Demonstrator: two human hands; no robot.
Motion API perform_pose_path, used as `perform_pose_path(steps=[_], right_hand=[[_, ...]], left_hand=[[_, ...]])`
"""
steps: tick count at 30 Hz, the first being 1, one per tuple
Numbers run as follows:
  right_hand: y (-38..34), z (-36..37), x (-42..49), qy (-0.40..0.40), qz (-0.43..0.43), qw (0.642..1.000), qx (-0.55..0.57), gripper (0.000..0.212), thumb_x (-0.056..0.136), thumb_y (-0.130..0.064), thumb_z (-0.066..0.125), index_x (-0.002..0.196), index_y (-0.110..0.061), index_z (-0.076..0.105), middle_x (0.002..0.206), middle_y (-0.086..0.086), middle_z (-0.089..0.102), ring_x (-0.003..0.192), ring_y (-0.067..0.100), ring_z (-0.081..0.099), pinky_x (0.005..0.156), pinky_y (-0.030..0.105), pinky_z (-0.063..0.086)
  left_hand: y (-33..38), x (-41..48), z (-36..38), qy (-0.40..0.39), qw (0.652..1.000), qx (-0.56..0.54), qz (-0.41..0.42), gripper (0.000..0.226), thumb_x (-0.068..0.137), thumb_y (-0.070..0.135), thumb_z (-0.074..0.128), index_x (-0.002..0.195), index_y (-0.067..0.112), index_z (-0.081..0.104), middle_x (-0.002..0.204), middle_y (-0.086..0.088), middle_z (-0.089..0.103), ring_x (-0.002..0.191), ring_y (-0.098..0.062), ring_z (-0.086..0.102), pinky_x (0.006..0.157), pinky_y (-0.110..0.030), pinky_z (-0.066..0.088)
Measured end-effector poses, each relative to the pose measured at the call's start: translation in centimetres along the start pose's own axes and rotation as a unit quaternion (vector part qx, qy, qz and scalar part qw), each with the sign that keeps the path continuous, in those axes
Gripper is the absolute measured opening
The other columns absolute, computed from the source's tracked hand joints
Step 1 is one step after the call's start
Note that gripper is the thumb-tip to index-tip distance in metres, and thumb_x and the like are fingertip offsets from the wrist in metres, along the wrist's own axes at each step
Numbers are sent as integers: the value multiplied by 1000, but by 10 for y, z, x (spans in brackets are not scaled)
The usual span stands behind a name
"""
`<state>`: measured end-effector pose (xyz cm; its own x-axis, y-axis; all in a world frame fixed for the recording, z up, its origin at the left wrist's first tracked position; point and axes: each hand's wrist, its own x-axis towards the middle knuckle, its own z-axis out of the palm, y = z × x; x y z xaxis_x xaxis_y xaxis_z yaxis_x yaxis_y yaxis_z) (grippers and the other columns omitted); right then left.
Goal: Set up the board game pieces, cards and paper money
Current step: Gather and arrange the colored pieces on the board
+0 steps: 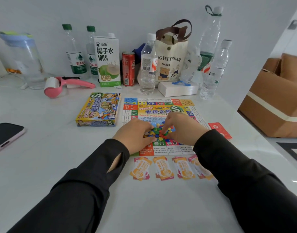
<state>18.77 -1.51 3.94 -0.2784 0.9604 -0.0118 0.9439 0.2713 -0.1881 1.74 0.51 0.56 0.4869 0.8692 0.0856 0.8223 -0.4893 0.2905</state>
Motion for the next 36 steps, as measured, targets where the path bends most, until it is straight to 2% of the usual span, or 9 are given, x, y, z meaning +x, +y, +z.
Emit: perform_pose_path(steps=[3, 7, 12, 20, 28, 36], right_hand=[[1, 3, 1, 11, 3, 1000, -9, 18, 85, -22, 65, 102, -26, 70, 115, -3, 52, 117, 14, 41, 90, 26, 34], [1, 7, 5, 30, 6, 1000, 0, 25, 87, -26, 63, 111, -25, 66, 110, -3, 52, 108, 13, 42, 85, 22, 33], [3, 11, 7, 30, 13, 999, -6, 29, 88, -32, 60, 116, -26, 63, 108, -4, 51, 109, 12, 40, 85, 22, 31], [2, 13, 11, 26, 8, 999, -24, 35, 90, -34, 56, 124, -27, 56, 115, -1, 48, 112, 15, 40, 94, 27, 33], [-1, 12, 12, 43, 4, 999, -29, 27, 87, -32, 60, 113, -23, 64, 114, -2, 50, 111, 14, 41, 95, 28, 36], [-5, 13, 12, 58, -5, 997, -45, 21, 90, -24, 57, 107, -20, 69, 117, -2, 54, 114, 15, 42, 98, 28, 35]], left_hand=[[0, 0, 3, 27, 1000, 10, -1, 41, 87, 52, 50, 118, 25, 56, 111, 5, 57, 111, -14, 41, 87, -36, 45], [0, 0, 6, 73, 997, 19, 9, 35, 88, 47, 49, 112, 25, 59, 105, 6, 61, 107, -13, 44, 80, -34, 47], [-1, 1, 8, 103, 994, 7, 21, 29, 91, 35, 46, 113, 26, 61, 99, 8, 61, 102, -12, 45, 68, -27, 40], [-4, 2, 12, 124, 992, 1, 7, 28, 92, 30, 44, 113, 28, 62, 99, 7, 62, 102, -11, 47, 64, -25, 33], [-5, 3, 13, 128, 992, -3, 6, 29, 92, 30, 44, 114, 28, 62, 105, 9, 63, 105, -10, 47, 68, -24, 38], [-2, 1, 10, 116, 993, 4, 0, 27, 92, 31, 45, 112, 28, 61, 101, 3, 59, 101, -13, 48, 68, -26, 38]])
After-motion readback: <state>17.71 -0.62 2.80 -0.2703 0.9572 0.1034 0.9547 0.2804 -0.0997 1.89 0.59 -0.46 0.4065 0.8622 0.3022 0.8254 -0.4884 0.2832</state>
